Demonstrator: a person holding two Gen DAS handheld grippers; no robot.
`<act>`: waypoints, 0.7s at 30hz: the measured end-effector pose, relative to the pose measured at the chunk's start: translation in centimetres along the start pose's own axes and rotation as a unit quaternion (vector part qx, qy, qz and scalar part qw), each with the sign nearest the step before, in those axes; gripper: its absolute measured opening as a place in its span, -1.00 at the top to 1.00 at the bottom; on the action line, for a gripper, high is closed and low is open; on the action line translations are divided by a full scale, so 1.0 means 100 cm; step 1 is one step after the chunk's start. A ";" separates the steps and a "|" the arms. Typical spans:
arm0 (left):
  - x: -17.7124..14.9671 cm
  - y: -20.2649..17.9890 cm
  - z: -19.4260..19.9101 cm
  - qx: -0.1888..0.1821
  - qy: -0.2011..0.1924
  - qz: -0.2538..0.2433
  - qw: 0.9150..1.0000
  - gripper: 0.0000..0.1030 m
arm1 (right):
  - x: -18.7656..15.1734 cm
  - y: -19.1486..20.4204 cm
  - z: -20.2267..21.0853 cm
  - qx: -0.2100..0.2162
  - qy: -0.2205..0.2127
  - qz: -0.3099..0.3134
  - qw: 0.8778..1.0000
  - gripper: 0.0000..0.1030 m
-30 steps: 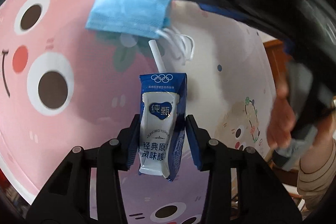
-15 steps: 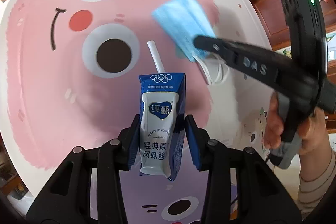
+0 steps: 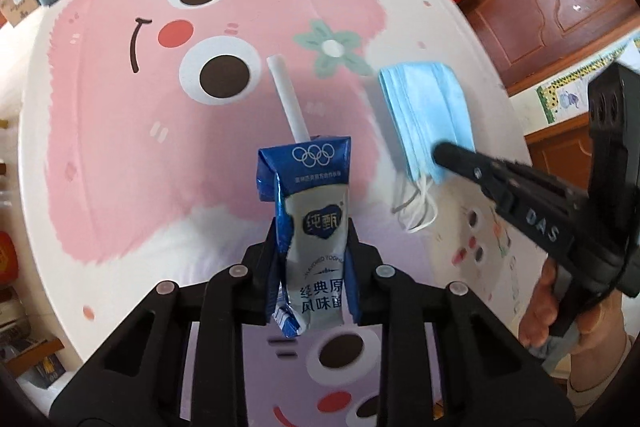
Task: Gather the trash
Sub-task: 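Carry the yogurt carton and mask over the black bin and open both grippers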
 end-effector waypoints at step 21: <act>-0.293 -0.198 0.042 0.008 -0.072 0.016 0.997 0.56 | -0.321 -0.098 0.195 0.044 -0.014 0.020 0.999 0.95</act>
Point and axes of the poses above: each gripper's, at about its wrist camera, not at the fingertips, and z roughly against the way its jaws point, y to its left, x to its top, the point moved 9 cm from there along -z, roughly the way its jaws point
